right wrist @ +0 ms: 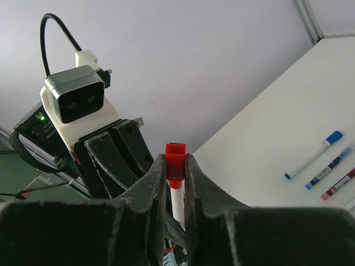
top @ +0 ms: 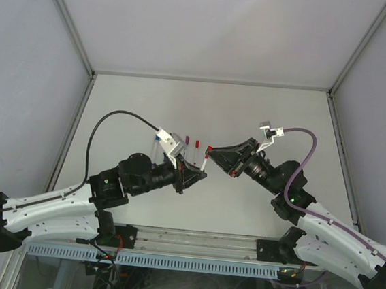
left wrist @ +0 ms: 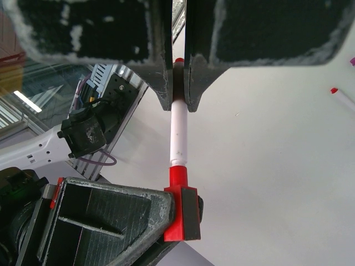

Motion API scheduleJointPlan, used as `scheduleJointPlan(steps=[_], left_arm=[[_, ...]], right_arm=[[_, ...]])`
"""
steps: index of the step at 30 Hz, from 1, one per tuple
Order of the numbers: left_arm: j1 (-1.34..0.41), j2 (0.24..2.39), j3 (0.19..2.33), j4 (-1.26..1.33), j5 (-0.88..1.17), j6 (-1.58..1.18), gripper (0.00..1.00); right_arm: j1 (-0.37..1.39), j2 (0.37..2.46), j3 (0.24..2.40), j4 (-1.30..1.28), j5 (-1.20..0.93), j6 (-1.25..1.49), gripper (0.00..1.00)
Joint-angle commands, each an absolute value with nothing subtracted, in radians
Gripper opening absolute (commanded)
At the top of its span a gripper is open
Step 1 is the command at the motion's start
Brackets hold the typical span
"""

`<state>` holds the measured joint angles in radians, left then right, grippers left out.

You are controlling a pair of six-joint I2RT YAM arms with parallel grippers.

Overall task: Insert the pens into the pen caps
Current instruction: Insert the pen cap onto the pen.

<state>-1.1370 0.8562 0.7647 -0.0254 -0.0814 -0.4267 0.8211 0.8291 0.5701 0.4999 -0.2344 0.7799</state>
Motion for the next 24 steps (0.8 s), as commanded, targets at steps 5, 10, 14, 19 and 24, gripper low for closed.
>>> scheduleJointPlan(steps=[5, 10, 14, 19, 24], left_arm=[[-1.131, 0.833, 0.768, 0.083, -0.147, -0.431, 0.0], [-1.131, 0.819, 0.767, 0.078, -0.153, -0.425, 0.0], [-1.13, 0.814, 0.771, 0.089, -0.147, -0.42, 0.0], [-1.131, 0.803, 0.772, 0.101, -0.133, -0.409, 0.0], [-1.131, 0.797, 0.772, 0.107, -0.128, -0.397, 0.0]], right_arm=[[0.868, 0.808, 0.549, 0.507, -0.388, 0.762, 0.0], [0.871, 0.801, 0.548, 0.463, -0.412, 0.752, 0.0], [0.894, 0.81, 0.519, 0.47, -0.408, 0.734, 0.0], [0.913, 0.834, 0.464, 0.551, -0.444, 0.767, 0.0], [0.923, 0.839, 0.434, 0.551, -0.48, 0.781, 0.0]])
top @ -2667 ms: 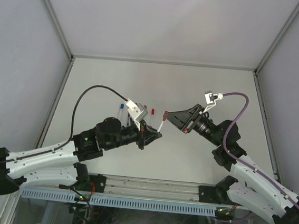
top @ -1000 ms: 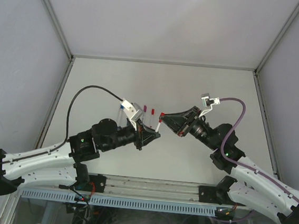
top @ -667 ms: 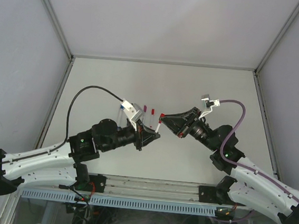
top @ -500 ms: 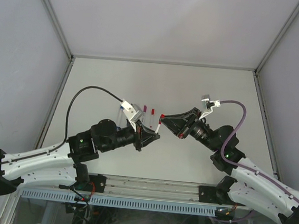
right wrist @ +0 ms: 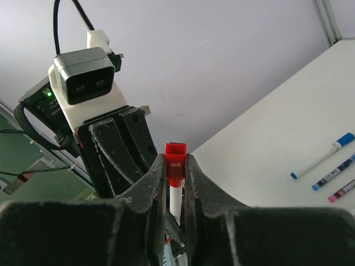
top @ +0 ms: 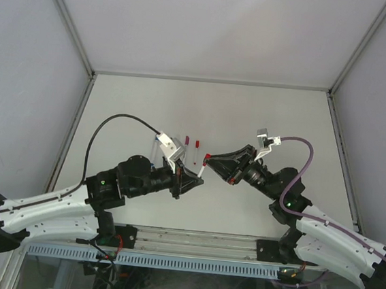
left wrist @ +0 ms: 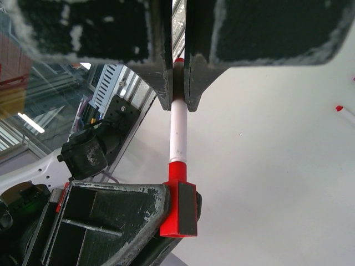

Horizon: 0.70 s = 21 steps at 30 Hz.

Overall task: Insert the pens into the pen caps
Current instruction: Insert the pen cap onto the pen.

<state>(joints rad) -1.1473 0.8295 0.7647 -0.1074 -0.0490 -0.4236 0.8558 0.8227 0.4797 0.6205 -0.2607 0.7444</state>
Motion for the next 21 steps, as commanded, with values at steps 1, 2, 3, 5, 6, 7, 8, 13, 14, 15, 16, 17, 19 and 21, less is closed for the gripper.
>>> scheduleJointPlan(steps=[1, 2, 3, 5, 6, 7, 8, 13, 14, 15, 16, 17, 19, 21], left_arm=[[-1.131, 0.796, 0.77, 0.109, -0.127, -0.397, 0.0], [-1.131, 0.793, 0.769, 0.113, -0.126, -0.396, 0.0], [-1.131, 0.791, 0.77, 0.117, -0.124, -0.397, 0.0], [-1.131, 0.788, 0.772, 0.12, -0.119, -0.397, 0.0], [-1.131, 0.787, 0.774, 0.123, -0.117, -0.397, 0.0], [-1.132, 0.786, 0.776, 0.124, -0.115, -0.396, 0.0], [-1.131, 0.786, 0.779, 0.125, -0.114, -0.395, 0.0], [-1.132, 0.784, 0.777, 0.127, -0.121, -0.392, 0.0], [-1.131, 0.785, 0.776, 0.126, -0.119, -0.393, 0.0], [-1.131, 0.787, 0.776, 0.125, -0.116, -0.393, 0.0], [-1.131, 0.79, 0.778, 0.122, -0.114, -0.393, 0.0], [-1.132, 0.792, 0.778, 0.12, -0.112, -0.393, 0.0], [-1.131, 0.791, 0.771, 0.118, -0.113, -0.394, 0.0], [-1.132, 0.789, 0.765, 0.119, -0.115, -0.396, 0.0]], right_arm=[[0.924, 0.838, 0.429, 0.547, -0.484, 0.783, 0.0], [0.926, 0.835, 0.423, 0.541, -0.486, 0.781, 0.0], [0.928, 0.833, 0.417, 0.535, -0.484, 0.776, 0.0], [0.943, 0.83, 0.409, 0.496, -0.463, 0.732, 0.0], [0.96, 0.83, 0.409, 0.458, -0.429, 0.696, 0.0], [0.975, 0.83, 0.404, 0.432, -0.397, 0.669, 0.0], [0.985, 0.83, 0.395, 0.435, -0.38, 0.663, 0.0], [0.99, 0.83, 0.362, 0.529, -0.394, 0.711, 0.0], [0.99, 0.824, 0.365, 0.529, -0.389, 0.711, 0.0], [0.99, 0.817, 0.367, 0.528, -0.383, 0.712, 0.0], [0.99, 0.809, 0.369, 0.528, -0.374, 0.712, 0.0], [0.989, 0.802, 0.373, 0.525, -0.366, 0.711, 0.02], [0.99, 0.786, 0.389, 0.511, -0.348, 0.703, 0.08], [0.991, 0.771, 0.41, 0.487, -0.333, 0.688, 0.15]])
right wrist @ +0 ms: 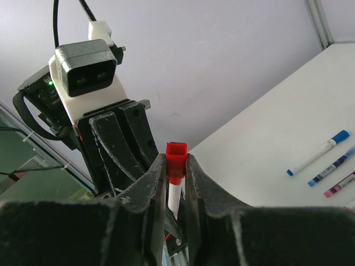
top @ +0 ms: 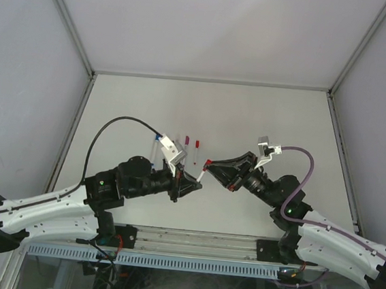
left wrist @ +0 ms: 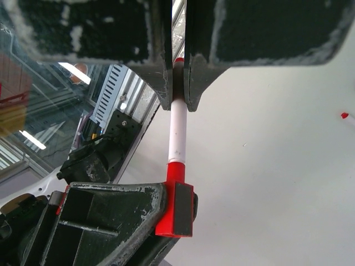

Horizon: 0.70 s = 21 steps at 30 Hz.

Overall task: Insert the pens into the pen caps
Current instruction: Insert the pen cap onto the pen.

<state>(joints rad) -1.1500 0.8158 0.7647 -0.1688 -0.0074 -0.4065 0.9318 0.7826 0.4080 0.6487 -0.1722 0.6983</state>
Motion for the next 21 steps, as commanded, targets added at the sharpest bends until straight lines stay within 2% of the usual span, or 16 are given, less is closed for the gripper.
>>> scheduleJointPlan(steps=[1, 10, 17, 21], left_arm=[[-1.132, 0.789, 0.762, 0.12, -0.117, -0.397, 0.0], [-1.131, 0.782, 0.762, 0.112, -0.117, -0.391, 0.0], [-1.132, 0.783, 0.762, 0.105, -0.119, -0.39, 0.0], [-1.131, 0.783, 0.761, 0.097, -0.122, -0.388, 0.0]], right_arm=[[0.99, 0.762, 0.419, 0.476, -0.324, 0.681, 0.19], [0.989, 0.625, 0.445, 0.367, -0.217, 0.628, 0.4], [0.977, 0.519, 0.512, 0.129, -0.077, 0.543, 0.58], [0.9, 0.525, 0.607, 0.006, -0.08, 0.527, 0.69]])
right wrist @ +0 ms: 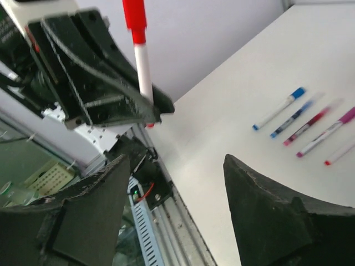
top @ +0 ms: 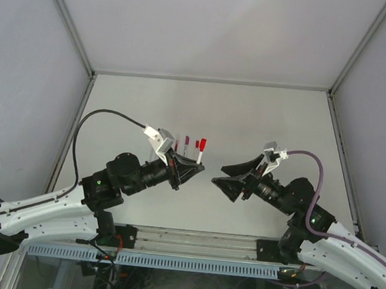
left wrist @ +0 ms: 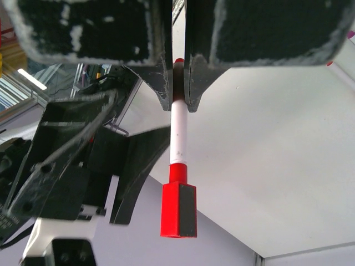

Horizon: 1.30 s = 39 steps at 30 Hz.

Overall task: Insert the pens into the pen caps
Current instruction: Insert the pen cap onto the pen.

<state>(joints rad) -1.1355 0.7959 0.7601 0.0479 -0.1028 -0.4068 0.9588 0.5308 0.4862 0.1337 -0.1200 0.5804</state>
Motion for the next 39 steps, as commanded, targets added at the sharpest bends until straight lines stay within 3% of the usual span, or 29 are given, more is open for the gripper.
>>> scheduleJointPlan(steps=[1, 8, 15, 24, 39], left_arm=[[-1.132, 0.785, 0.762, 0.097, -0.12, -0.388, 0.0], [-1.13, 0.792, 0.766, 0.094, -0.11, -0.387, 0.0], [-1.131, 0.796, 0.768, 0.094, -0.094, -0.385, 0.0], [-1.131, 0.798, 0.769, 0.094, -0.075, -0.384, 0.0], [-1.131, 0.802, 0.768, 0.088, -0.072, -0.385, 0.0]], right_arm=[[0.873, 0.535, 0.635, -0.016, -0.099, 0.528, 0.72], [0.696, 0.627, 0.801, -0.023, -0.275, 0.591, 0.84], [0.69, 0.766, 0.939, -0.002, -0.352, 0.604, 0.83], [0.774, 0.925, 1.052, -0.012, -0.389, 0.563, 0.69], [0.8, 0.971, 1.055, 0.018, -0.398, 0.559, 0.35]])
